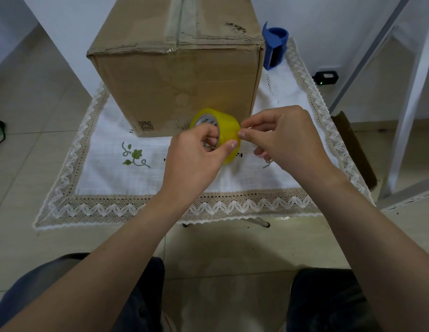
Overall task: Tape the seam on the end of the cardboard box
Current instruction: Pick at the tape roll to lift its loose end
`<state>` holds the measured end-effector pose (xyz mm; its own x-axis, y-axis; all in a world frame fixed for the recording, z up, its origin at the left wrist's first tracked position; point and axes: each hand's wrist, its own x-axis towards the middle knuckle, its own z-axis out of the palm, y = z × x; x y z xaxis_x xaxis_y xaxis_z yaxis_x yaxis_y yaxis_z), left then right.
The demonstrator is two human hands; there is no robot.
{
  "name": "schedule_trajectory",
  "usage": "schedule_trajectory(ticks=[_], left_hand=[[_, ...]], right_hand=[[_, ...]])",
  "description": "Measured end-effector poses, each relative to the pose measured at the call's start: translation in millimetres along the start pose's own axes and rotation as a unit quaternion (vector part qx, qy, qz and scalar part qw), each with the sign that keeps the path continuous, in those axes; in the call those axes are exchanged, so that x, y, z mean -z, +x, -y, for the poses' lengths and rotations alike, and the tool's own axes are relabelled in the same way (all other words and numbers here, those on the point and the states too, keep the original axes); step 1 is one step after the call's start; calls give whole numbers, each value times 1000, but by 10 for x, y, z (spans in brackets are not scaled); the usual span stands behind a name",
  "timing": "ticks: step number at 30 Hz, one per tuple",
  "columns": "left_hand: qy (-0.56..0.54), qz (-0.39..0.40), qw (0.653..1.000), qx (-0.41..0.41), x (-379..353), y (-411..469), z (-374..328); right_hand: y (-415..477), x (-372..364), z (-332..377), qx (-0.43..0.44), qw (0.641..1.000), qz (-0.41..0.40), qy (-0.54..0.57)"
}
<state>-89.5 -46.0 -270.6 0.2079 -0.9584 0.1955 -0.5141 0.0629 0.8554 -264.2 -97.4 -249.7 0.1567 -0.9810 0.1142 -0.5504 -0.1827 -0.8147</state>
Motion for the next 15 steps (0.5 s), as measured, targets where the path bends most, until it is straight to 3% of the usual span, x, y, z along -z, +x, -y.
schedule_trajectory(ticks=[15], left_hand=[[34, 41, 998, -31, 29, 12, -5]], right_hand=[[15, 122, 45, 76, 992, 31, -94]])
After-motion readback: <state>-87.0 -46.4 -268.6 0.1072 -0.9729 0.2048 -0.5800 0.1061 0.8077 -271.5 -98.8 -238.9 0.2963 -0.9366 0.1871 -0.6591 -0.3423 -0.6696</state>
